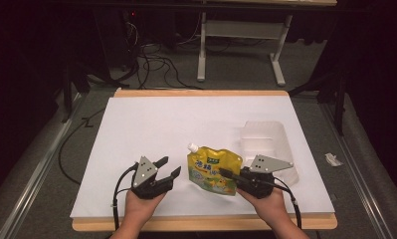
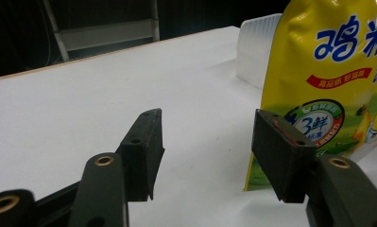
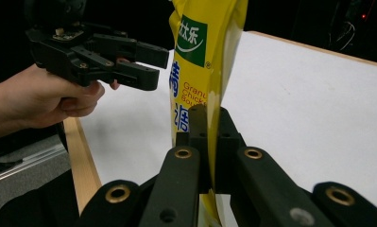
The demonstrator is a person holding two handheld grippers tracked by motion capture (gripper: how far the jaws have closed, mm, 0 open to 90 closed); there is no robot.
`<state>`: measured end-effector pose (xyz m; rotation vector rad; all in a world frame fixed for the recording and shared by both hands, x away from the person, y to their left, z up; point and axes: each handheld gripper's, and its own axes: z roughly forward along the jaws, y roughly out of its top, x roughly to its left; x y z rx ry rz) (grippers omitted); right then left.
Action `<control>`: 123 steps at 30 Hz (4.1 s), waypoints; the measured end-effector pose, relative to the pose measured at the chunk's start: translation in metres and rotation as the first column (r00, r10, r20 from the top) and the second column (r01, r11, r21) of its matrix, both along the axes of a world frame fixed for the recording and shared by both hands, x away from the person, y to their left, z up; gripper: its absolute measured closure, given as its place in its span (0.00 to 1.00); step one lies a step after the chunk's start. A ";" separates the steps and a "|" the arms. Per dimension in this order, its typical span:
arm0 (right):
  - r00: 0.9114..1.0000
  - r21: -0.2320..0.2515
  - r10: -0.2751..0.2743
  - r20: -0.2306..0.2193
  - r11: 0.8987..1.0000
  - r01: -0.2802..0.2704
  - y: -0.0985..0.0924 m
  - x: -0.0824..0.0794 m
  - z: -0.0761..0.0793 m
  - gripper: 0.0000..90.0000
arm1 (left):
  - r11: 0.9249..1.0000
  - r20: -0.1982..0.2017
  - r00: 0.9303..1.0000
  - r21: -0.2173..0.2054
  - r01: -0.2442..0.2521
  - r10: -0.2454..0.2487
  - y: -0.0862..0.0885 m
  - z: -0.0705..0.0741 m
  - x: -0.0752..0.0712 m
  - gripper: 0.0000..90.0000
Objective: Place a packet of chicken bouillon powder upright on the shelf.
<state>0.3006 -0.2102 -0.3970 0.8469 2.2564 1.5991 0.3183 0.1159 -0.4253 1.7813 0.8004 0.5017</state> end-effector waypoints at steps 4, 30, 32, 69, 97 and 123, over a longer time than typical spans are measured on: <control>1.000 0.008 0.008 0.015 1.000 -0.009 -0.003 -0.001 0.004 1.00 | 1.000 -0.007 1.000 -0.016 0.005 -0.005 0.001 0.000 0.001 0.46; 0.996 0.023 0.038 0.085 0.999 -0.040 -0.018 -0.007 0.030 1.00 | 0.997 -0.070 0.995 -0.003 -0.078 0.077 0.013 -0.004 0.016 0.15; 0.995 0.029 0.037 0.093 0.999 -0.040 -0.020 -0.007 0.033 1.00 | 0.997 -0.069 0.994 -0.001 -0.079 0.079 0.013 -0.005 0.016 0.14; 0.983 0.075 -0.103 0.149 0.993 0.092 -0.098 -0.003 0.061 1.00 | 1.000 -0.075 0.997 0.024 -0.008 0.010 0.003 -0.008 0.014 0.14; 0.968 0.093 -0.205 0.143 0.977 0.193 -0.153 -0.011 0.055 1.00 | 1.000 -0.076 0.997 0.023 0.005 -0.003 0.002 -0.009 0.013 0.14; 0.972 0.025 -0.225 0.061 0.974 0.224 -0.151 -0.011 0.016 1.00 | 0.999 -0.083 0.996 0.028 0.027 -0.024 -0.002 -0.011 0.013 0.14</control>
